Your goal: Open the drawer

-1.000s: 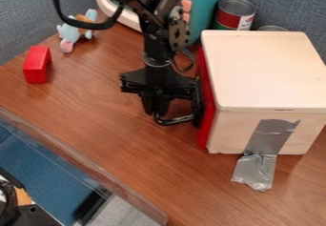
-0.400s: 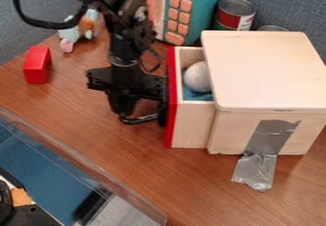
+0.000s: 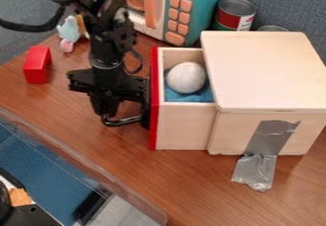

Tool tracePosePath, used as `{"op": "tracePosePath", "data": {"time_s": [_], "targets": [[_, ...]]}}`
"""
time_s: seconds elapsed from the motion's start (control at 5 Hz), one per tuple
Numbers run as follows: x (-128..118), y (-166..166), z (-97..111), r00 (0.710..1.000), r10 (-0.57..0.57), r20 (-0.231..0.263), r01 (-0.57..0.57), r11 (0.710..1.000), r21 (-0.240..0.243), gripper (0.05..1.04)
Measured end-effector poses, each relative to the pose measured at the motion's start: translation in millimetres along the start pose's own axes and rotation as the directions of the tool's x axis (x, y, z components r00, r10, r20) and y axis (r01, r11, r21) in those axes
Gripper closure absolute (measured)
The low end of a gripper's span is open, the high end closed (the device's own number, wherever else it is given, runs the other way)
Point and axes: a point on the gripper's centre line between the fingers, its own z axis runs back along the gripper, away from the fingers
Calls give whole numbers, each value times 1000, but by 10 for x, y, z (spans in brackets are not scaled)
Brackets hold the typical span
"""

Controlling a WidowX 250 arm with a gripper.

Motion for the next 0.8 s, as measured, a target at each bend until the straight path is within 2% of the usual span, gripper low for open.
{"op": "tracePosePath", "data": {"time_s": [0.8], "targets": [[-90,178,6,1000,22,4,-22,1000,16,924]]}}
